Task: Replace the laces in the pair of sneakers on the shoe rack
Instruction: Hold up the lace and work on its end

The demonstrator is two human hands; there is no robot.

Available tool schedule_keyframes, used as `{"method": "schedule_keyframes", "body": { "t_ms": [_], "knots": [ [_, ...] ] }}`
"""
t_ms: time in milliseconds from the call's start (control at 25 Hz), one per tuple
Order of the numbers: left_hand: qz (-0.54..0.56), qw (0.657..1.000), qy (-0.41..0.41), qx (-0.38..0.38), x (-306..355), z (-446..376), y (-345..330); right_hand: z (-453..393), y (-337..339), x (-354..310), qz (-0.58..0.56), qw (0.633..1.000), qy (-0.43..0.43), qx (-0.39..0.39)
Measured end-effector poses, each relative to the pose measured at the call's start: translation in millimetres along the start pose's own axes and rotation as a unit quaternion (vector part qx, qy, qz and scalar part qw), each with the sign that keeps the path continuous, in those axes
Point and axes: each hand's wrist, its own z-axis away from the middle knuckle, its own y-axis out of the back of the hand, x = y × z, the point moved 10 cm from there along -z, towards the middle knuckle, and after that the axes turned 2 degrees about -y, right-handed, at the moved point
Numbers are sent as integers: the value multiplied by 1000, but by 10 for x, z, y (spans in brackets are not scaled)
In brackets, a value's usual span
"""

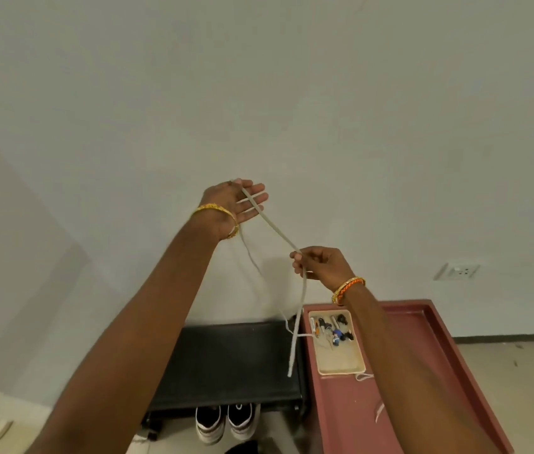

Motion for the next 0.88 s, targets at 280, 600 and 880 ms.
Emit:
{"method": "schedule_keyframes", "body": {
  "t_ms": [280, 600, 880],
  "knots": [
    [-249, 964, 82, 40, 209, 24, 537, -15, -53, -806, 54, 998, 31, 28],
    [-463, 849, -234, -95, 1284, 177, -385, -177, -529, -2453, 135, 982, 133, 12],
    [-361, 882, -299, 43, 2182, 195, -95, -53, -255, -2874, 105, 987, 115, -27]
  ]
}}
